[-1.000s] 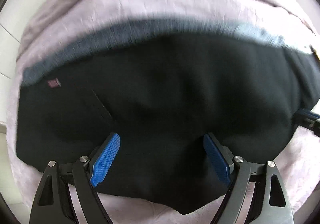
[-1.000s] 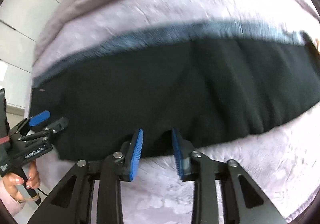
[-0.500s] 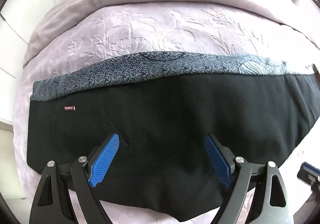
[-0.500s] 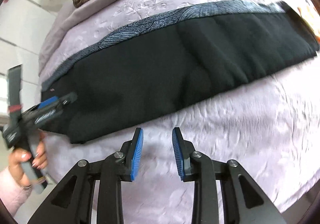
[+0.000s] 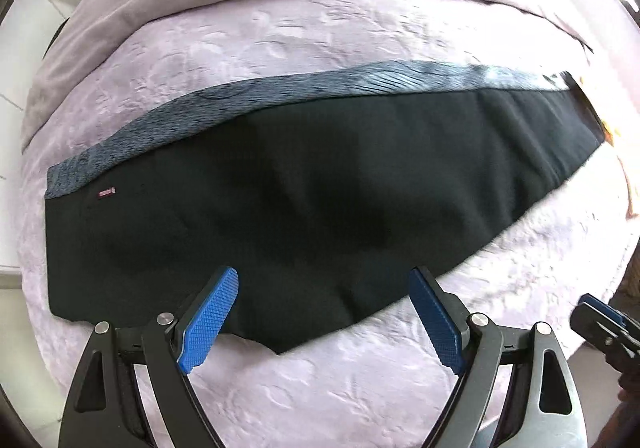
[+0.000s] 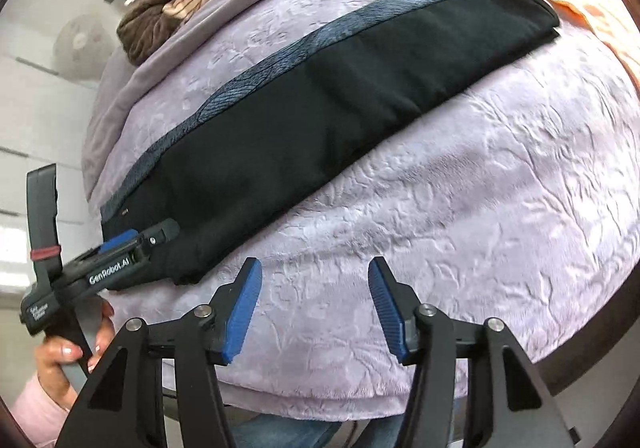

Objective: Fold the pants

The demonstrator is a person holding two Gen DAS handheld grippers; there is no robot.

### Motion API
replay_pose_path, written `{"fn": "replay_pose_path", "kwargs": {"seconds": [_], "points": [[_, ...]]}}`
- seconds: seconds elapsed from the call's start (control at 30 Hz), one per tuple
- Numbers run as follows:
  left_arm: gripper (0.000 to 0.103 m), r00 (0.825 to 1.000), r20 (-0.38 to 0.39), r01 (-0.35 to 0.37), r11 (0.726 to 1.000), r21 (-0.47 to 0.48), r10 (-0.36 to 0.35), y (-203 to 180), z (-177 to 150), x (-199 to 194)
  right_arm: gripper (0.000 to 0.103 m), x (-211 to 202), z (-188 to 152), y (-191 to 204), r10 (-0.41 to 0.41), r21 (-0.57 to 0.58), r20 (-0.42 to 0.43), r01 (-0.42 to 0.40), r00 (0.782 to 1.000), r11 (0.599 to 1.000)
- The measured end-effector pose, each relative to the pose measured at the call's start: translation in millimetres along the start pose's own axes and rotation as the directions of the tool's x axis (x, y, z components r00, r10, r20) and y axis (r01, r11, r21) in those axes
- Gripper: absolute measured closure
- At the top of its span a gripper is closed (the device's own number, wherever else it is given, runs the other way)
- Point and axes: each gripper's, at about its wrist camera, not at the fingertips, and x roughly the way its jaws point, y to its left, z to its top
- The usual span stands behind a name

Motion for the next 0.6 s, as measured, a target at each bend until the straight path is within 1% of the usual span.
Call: {"fn": "replay_pose_path", "kwargs": {"seconds": [0.07,0.13,0.27,0.4,0.5,0.6], "points": [[0.015,1.000,-0.005,-0.004,1.000,0.014,0.004,-13.1,1.2,-5.8,0.043,-0.8,-1.2,-5.2,0.004,0.019,-0.004,-0.004,1.000,1.000],[0.015,1.000,-0.015,-0.007,1.000,0.023,0.007,-23.5,7.5,-1.6,0.043,-0.1,-0.4,-11.9,0.007,0.022,-0.017,-0.006,1.000,1.000],[0.015,0.999,-0.043,-0.025,0.999,0.020,0.026,-54.7,15.2,4.0,0.043,0.4,13.3,-31.3,0.029,0.020,-0.044,-0.028,0.999,0.999],[0.015,0.997,-0.065,-0.037,0.999,0.025,0.038,-96.9,24.8,6.9,0.043,-2.2,37.3,-58.9,0.046,0.016,-0.065,-0.045,0.997,0.999],[0.015,0.996,-0.067,-0.056,0.997,0.045,0.059,-128.8,34.9,12.6,0.043,-8.8,60.5,-86.4,0.060,0.021,-0.062,-0.059,0.996,0.998],[0.015,0.994,-0.086,-0.062,0.996,0.060,0.068,-162.4,44.6,21.7,0.043,-15.8,80.8,-115.9,0.061,0.031,-0.057,-0.059,0.997,0.998]]}}
